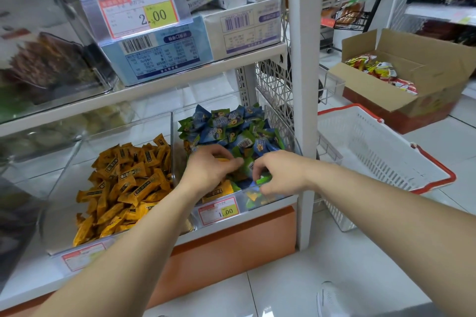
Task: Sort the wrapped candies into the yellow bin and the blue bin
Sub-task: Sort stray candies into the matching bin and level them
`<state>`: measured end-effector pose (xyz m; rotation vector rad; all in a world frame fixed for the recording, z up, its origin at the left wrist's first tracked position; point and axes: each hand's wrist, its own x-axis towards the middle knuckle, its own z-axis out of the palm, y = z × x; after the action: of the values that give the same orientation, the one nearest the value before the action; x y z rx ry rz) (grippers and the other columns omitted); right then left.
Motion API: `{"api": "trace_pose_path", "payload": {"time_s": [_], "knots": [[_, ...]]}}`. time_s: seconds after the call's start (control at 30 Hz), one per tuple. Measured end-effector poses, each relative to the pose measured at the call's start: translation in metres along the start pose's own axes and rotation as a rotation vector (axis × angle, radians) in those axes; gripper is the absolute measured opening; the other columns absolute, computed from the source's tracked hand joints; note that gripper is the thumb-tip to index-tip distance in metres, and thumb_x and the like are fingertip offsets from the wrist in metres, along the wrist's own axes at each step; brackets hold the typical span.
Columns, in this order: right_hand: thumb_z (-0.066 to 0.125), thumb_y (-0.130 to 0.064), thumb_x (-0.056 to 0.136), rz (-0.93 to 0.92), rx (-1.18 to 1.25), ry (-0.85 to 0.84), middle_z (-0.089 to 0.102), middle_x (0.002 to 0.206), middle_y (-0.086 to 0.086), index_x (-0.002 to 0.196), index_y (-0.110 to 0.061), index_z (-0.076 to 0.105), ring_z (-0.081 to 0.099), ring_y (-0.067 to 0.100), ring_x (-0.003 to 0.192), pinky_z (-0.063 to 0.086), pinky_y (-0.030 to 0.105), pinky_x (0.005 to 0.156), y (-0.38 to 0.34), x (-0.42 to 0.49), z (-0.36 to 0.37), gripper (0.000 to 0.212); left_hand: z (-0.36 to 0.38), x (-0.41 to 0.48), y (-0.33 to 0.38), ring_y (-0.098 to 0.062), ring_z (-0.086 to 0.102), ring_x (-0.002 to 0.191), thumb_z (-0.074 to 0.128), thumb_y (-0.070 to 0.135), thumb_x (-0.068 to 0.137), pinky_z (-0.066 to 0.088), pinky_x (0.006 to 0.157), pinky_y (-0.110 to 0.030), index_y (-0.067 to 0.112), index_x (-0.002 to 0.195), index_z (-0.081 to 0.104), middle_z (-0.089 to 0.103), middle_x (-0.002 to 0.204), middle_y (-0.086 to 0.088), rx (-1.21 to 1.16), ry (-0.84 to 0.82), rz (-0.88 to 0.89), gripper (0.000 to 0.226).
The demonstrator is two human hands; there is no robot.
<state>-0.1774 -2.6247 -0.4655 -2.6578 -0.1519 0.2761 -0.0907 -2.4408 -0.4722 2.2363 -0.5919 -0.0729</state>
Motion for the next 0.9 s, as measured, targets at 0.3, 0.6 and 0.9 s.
{"api": "trace_pose_path", "payload": {"time_s": [0.3, 0.6, 0.9], "knots": [[0.056, -0.057, 0.085, -0.015, -0.125, 0.321, 0.062, 0.132, -0.005, 0.137, -0.034, 0.052, 0.057, 0.02, 0.12, 0.049, 0.036, 0.081, -0.034, 0.003, 0.005, 0.057, -0.007, 0.014, 0.009, -0.013, 0.07, 0.076, 0.079, 0.03, 0.08, 0.052, 0.064, -0.025, 0.025, 0.077, 0.076, 0.074, 0.076, 0.008, -0.514, 0.173, -0.262, 0.006], [0.078, -0.046, 0.08, -0.012, 0.371, 0.384, 0.068, 0.085, -0.004, 0.103, -0.021, 0.066, 0.063, 0.012, 0.079, 0.051, 0.03, 0.067, -0.059, 0.022, 0.013, 0.036, -0.017, 0.008, 0.012, -0.03, 0.072, 0.079, 0.081, 0.024, 0.079, 0.057, 0.068, -0.037, 0.012, 0.101, 0.075, 0.074, 0.087, -0.011, -0.913, 0.182, -0.426, 0.025], [0.092, -0.041, 0.062, -0.009, 0.421, 0.326, 0.067, 0.069, -0.006, 0.082, -0.027, 0.063, 0.06, 0.0, 0.056, 0.043, 0.016, 0.049, -0.051, 0.026, 0.004, 0.038, -0.033, -0.002, 0.02, -0.021, 0.068, 0.083, 0.083, 0.03, 0.078, 0.056, 0.075, -0.038, 0.03, 0.094, 0.067, 0.072, 0.096, -0.007, -0.471, 0.277, -0.21, 0.022]]}}
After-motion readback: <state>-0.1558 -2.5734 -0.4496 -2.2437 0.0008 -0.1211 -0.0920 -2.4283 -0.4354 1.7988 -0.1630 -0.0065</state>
